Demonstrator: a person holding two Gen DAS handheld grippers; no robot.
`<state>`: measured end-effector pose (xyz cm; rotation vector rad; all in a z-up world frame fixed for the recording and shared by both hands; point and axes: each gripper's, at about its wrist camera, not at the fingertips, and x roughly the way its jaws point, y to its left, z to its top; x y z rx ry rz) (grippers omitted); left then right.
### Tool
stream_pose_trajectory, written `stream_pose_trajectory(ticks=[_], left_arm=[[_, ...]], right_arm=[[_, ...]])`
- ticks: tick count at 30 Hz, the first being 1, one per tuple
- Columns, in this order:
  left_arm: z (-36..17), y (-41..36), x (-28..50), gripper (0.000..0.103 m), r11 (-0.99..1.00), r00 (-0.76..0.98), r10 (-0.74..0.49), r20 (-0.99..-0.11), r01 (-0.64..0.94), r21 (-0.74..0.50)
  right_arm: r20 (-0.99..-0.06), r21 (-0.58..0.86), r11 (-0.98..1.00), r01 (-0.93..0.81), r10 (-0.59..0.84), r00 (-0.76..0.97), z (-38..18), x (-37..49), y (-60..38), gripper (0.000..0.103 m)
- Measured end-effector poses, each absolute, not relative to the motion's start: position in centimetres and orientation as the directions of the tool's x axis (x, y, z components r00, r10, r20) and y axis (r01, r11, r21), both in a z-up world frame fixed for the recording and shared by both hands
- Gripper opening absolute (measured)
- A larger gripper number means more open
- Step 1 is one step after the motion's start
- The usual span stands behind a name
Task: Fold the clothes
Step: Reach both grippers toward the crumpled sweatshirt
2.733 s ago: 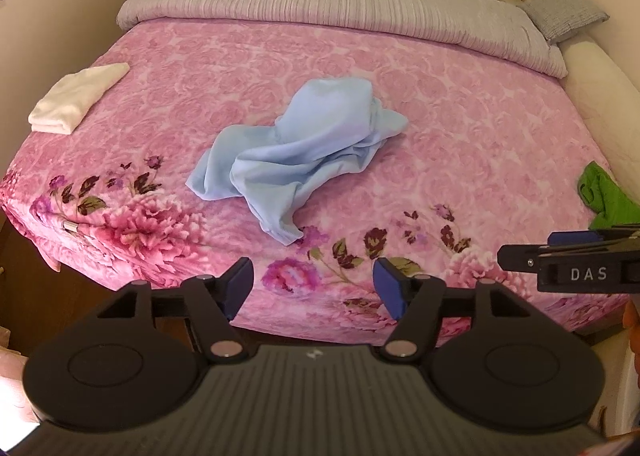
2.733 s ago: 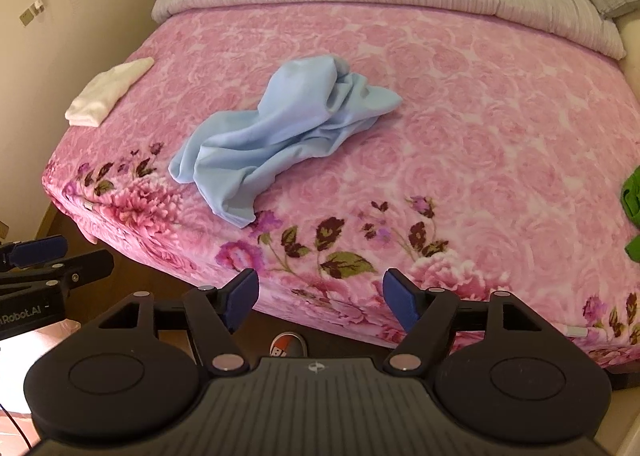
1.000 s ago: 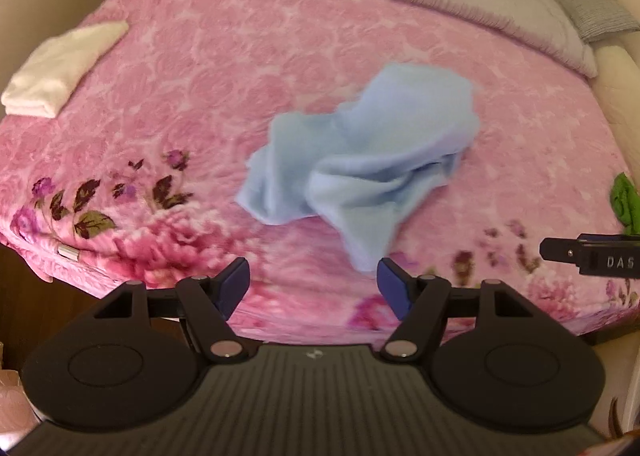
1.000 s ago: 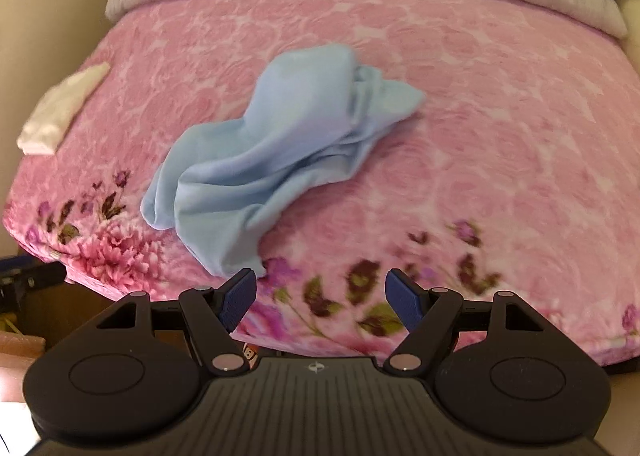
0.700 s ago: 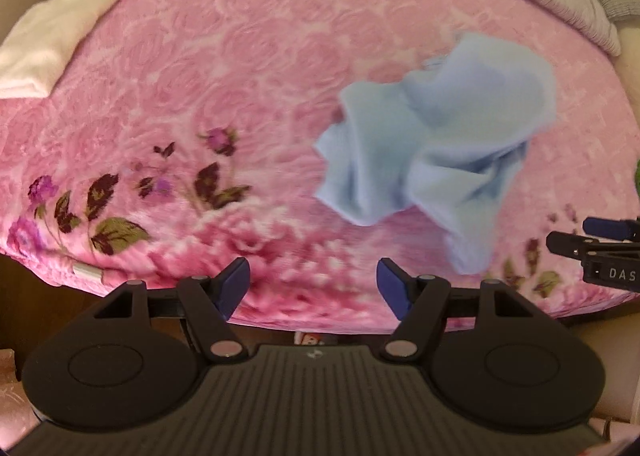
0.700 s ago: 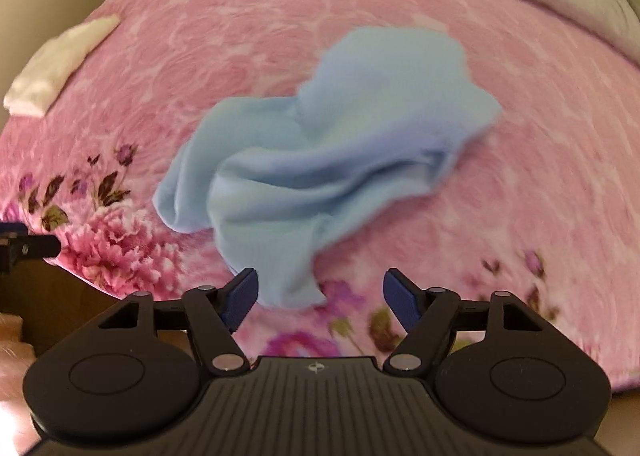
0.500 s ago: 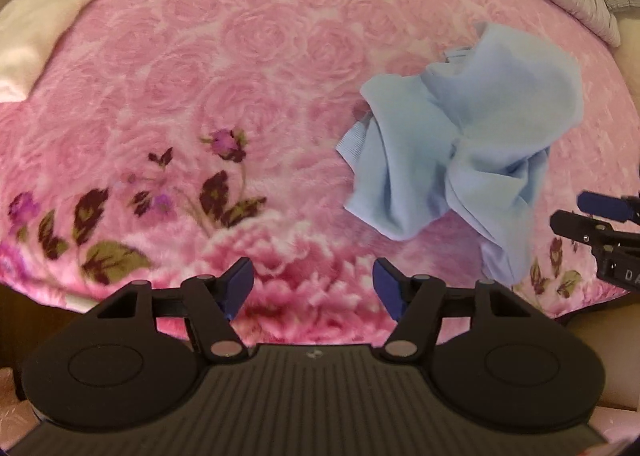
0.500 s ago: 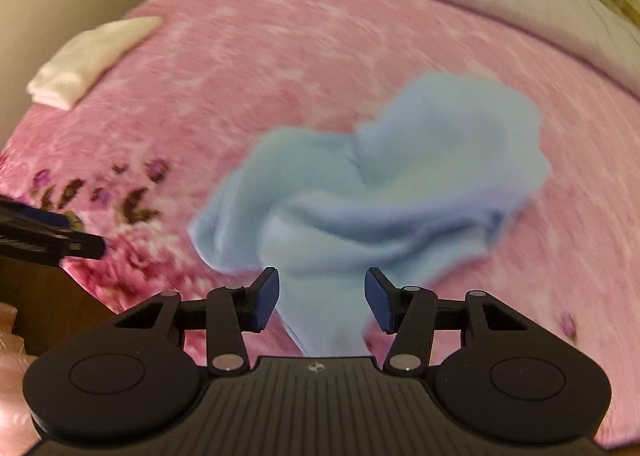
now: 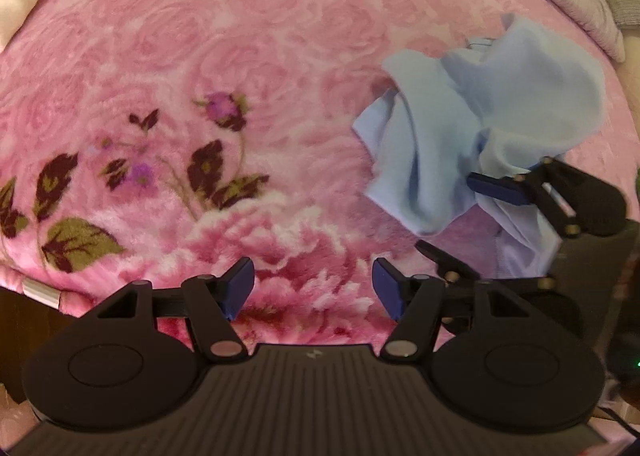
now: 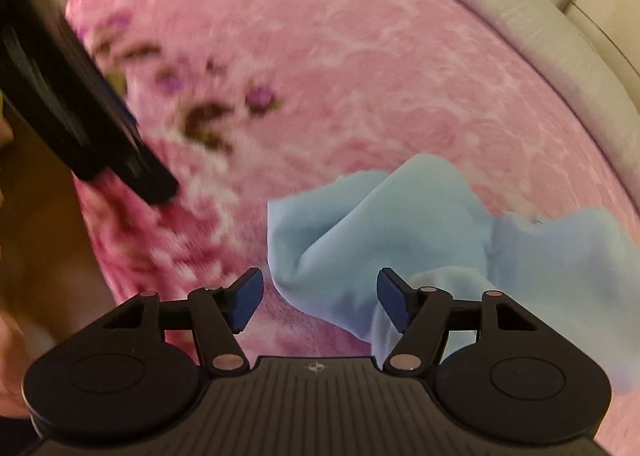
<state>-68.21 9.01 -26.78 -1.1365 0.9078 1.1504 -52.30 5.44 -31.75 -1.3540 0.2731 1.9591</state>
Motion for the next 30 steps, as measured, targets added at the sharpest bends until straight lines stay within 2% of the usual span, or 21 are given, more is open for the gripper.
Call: stream_pose_trajectory(ticks=[1, 2, 4, 5, 8, 12, 13, 16, 19, 22, 25, 26, 28, 30], left_arm=[[-26.9, 9.0, -68.2, 0.061, 0.025, 0.195, 0.209, -0.958, -0.981, -0.195], [-27.1, 9.1, -68.0, 0.061, 0.026, 0.191, 0.207, -0.960, -0.981, -0.190], [-27.3, 9.3, -67.6, 0.061, 0.034, 0.185, 0.203, -0.962, -0.983, -0.182], [-27.3, 9.4, -67.2, 0.061, 0.039, 0.184, 0.202, -0.962, -0.983, -0.179], [-27.4, 10.0, -65.9, 0.059, 0.054, 0.187, 0.203, -0.961, -0.982, -0.179], [-27.1, 10.9, -63.1, 0.057, 0.111, 0.212, 0.214, -0.954, -0.975, -0.192], [-27.0, 11.2, -62.3, 0.057, 0.126, 0.217, 0.215, -0.952, -0.973, -0.193], [-26.8, 12.0, -59.7, 0.057, 0.173, 0.238, 0.216, -0.947, -0.964, -0.203], [-26.8, 12.8, -56.5, 0.056, 0.220, 0.260, 0.213, -0.942, -0.952, -0.213], [-26.9, 13.6, -53.3, 0.056, 0.263, 0.281, 0.209, -0.937, -0.939, -0.223], [-27.1, 14.4, -50.1, 0.056, 0.297, 0.295, 0.208, -0.933, -0.927, -0.227], [-27.2, 14.7, -49.3, 0.056, 0.305, 0.296, 0.210, -0.932, -0.925, -0.225], [-27.4, 15.4, -47.6, 0.056, 0.328, 0.298, 0.218, -0.929, -0.919, -0.218], [-27.4, 16.1, -46.2, 0.056, 0.369, 0.296, 0.234, -0.926, -0.909, -0.197]], right_arm=[[-0.877, -0.250, -0.719, -0.648, 0.452, -0.164, -32.7, -52.4, 5.5, 0.063], [-0.872, -0.281, -0.720, -0.634, 0.468, -0.146, -33.3, -52.3, 5.5, 0.057], [-0.878, -0.273, -0.724, -0.633, 0.456, -0.143, -33.9, -51.5, 6.0, 0.027], [-0.877, -0.230, -0.711, -0.664, 0.448, -0.176, -33.5, -50.5, 6.3, 0.005], [-0.829, -0.084, -0.577, -0.813, 0.492, -0.264, -30.4, -46.0, 7.2, 0.004], [-0.739, 0.124, -0.226, -0.966, 0.629, -0.242, -24.2, -35.8, 6.4, 0.004], [-0.721, 0.160, -0.119, -0.980, 0.664, -0.198, -22.8, -32.3, 5.7, 0.004], [-0.701, 0.139, 0.184, -0.973, 0.713, 0.034, -20.0, -22.2, 3.0, 0.004], [-0.729, 0.109, 0.469, -0.876, 0.637, 0.251, -19.8, -12.6, 0.5, 0.004], [-0.816, 0.075, 0.710, -0.700, 0.447, 0.367, -22.9, -3.3, -1.0, 0.008], [-0.910, 0.031, 0.826, -0.563, 0.257, 0.326, -26.8, 1.8, -1.7, 0.022], [-0.928, 0.022, 0.838, -0.545, 0.219, 0.300, -27.7, 2.5, -1.7, 0.039], [-0.943, 0.012, 0.838, -0.545, 0.191, 0.273, -28.7, 3.0, -2.1, 0.042], [-0.937, -0.030, 0.794, -0.607, 0.190, 0.293, -28.3, 2.4, -2.0, 0.058]])
